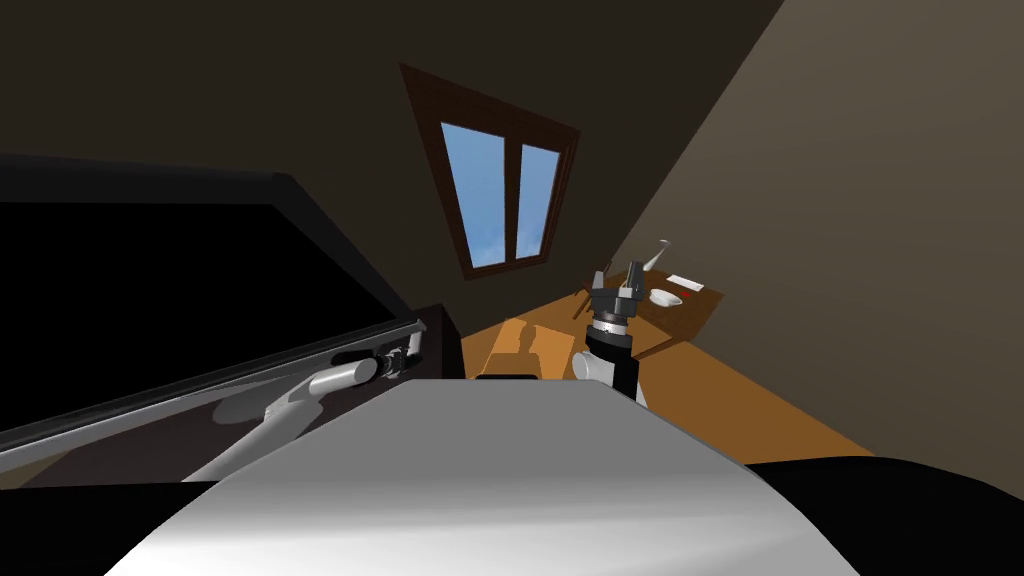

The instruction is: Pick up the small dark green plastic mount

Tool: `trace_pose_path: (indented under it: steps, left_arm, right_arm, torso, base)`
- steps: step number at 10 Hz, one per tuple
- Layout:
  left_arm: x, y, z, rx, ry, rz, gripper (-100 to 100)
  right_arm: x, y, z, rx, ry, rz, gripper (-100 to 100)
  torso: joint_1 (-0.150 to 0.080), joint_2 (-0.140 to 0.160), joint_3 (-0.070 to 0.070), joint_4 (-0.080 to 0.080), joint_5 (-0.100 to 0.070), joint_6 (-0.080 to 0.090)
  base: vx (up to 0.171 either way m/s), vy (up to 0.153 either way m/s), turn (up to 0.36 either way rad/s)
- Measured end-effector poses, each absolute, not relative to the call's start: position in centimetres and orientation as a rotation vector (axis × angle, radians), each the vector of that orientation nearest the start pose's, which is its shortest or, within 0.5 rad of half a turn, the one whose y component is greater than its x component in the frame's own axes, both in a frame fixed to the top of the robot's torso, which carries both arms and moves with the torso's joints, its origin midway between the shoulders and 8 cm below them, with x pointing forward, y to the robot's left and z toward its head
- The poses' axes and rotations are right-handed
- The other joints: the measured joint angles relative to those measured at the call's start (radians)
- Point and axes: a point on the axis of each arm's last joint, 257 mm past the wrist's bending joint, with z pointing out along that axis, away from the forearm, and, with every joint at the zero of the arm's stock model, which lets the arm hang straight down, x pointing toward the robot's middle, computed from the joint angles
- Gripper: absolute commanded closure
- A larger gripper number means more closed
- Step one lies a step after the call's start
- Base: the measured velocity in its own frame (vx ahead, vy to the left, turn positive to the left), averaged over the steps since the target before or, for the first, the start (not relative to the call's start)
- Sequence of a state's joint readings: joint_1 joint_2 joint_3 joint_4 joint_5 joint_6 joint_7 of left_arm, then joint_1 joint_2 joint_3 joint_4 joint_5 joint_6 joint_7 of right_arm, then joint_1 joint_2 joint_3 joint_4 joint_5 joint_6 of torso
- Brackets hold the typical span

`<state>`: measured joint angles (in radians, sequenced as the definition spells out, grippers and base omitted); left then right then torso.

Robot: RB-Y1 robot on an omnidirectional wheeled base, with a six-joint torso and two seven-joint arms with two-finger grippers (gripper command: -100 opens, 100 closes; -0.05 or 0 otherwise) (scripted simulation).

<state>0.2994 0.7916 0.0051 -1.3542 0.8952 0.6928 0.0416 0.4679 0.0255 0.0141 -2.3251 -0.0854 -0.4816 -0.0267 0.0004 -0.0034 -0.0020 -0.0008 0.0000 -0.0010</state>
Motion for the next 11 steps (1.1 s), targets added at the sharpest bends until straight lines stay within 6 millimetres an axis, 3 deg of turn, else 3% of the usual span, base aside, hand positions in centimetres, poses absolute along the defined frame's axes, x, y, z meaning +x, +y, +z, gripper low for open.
trace_pose_path:
  steps: [8,9,10,11]
  left_arm:
    - [19.3,56.6,-49.1,-2.508,1.513,-0.194,-100]
    - [19.2,56.6,-49.2,-2.513,1.512,-0.189,0]
    - [19.2,56.6,-49.2,-2.513,1.512,-0.19,-100]
    - [19.0,56.2,-49.8,-2.517,1.508,-0.189,-100]
  right_arm:
    - [33.8,-28.3,5.1,0.693,0.49,1.42,0]
    - [33.8,-28.3,5.1,0.693,0.49,1.42,0]
    - [33.8,-28.3,5.1,0.693,0.49,1.42,0]
    - [33.8,-28.3,5.1,0.693,0.49,1.42,0]
  torso:
    - [0.0,0.001,0.0,0.0,0.0,0.0]
    - [0.0,0.002,0.001,0.0,0.0,0.0]
    - [-0.001,0.003,0.002,0.001,0.0,0.0]
    - [0.001,0.003,0.002,0.001,0.0,0.0]
  base:
    - [0.051,0.009,-0.09]
    - [0.0,0.0,0.0]
    - [0.008,0.033,-0.041]
    - [0.018,0.056,-0.035]
